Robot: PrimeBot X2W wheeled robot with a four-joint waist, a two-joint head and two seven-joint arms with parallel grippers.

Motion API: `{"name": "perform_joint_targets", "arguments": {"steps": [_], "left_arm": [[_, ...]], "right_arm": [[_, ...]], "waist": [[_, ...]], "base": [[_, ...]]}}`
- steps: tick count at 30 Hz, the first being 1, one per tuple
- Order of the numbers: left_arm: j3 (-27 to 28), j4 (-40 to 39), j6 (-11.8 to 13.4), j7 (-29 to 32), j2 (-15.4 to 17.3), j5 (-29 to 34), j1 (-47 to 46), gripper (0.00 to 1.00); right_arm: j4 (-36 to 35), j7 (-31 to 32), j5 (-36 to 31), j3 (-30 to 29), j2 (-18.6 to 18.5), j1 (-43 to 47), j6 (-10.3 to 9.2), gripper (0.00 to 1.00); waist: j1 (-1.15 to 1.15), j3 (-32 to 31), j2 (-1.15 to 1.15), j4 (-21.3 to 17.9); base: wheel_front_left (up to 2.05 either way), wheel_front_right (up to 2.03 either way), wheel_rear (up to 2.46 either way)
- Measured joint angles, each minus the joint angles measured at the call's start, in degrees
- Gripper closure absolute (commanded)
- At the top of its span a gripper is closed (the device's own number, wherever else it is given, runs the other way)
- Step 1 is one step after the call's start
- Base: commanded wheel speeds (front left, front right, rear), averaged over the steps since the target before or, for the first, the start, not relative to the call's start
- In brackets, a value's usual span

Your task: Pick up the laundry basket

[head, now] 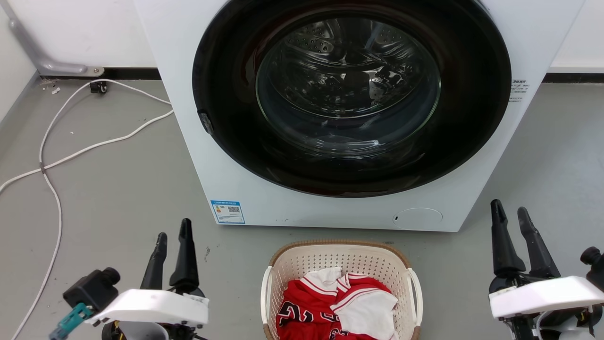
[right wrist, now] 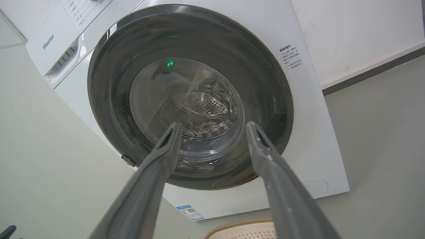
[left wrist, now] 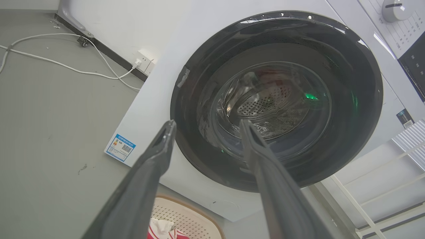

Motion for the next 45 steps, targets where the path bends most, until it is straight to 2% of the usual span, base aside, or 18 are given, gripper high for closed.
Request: {"name": "perform_joint_targets", "arguments": {"steps": [5, 14, 25, 45], "left_arm": [[-2.22, -0.08, 0.04, -0.85, 0.02, 6.49, 0.23, 0.0], [-7.06, -0.34, 3.11, -2.22, 1.56, 15.49, 0.29, 0.0], [-12.45, -0.9, 6.62, -3.8, 3.94, 20.58, 0.29, 0.0], [-14.7, 0.88, 4.78, -6.39, 3.79, 29.3, 1.3, 0.0]], "right_arm": [[-0.8, -0.92, -4.1, 0.99, 0.0, 0.18, 0.0, 0.0], [-0.36, -2.3, -10.29, 1.89, -0.01, 1.43, 0.0, 0.0], [0.32, -3.96, -16.56, 2.09, -0.02, 2.32, 0.0, 0.0], [3.49, -6.5, -27.14, 0.74, -0.05, 2.98, 0.01, 0.0]], "waist": [[0.0, -0.03, 0.0, -0.06], [0.0, -0.05, 0.0, -0.06], [0.0, 0.11, 0.0, -0.11], [0.0, 0.16, 0.0, -0.35]], "base": [[0.0, 0.0, 0.0], [0.0, 0.0, 0.0], [0.0, 0.0, 0.0], [0.0, 0.0, 0.0]]}}
